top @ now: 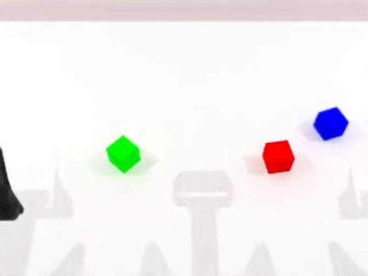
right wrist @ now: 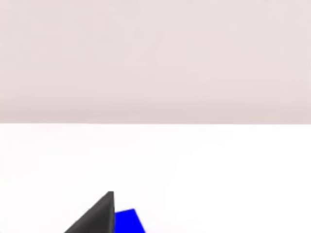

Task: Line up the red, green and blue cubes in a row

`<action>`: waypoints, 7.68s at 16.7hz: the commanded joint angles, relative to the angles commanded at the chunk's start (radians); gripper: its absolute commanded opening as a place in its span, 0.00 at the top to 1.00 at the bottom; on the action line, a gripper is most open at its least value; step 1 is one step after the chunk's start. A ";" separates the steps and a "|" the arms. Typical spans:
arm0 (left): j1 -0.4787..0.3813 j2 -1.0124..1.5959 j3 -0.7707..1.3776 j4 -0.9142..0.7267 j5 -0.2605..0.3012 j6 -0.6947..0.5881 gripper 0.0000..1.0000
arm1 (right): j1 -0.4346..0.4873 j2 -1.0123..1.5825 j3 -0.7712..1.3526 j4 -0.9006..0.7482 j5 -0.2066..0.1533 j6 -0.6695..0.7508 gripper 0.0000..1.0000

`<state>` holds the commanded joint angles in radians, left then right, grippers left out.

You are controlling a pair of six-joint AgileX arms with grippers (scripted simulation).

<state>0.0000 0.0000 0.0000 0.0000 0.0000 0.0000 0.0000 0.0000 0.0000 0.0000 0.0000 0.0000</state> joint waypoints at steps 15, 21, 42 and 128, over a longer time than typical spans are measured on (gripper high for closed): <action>0.000 0.000 0.000 0.000 0.000 0.000 0.00 | 0.188 0.871 0.738 -0.510 0.002 0.125 0.00; 0.000 0.000 0.000 0.000 0.000 0.000 0.00 | 0.319 1.518 1.242 -0.862 -0.001 0.200 0.00; 0.000 0.000 0.000 0.000 0.000 0.000 0.00 | 0.432 2.159 1.601 -1.008 0.003 0.275 0.00; 0.000 0.000 0.000 0.000 0.000 0.000 0.00 | 0.906 2.508 2.178 -1.217 0.033 0.917 0.55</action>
<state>0.0000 0.0000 0.0000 0.0000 0.0000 0.0000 0.9057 2.5082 2.1782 -1.2172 0.0326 0.9169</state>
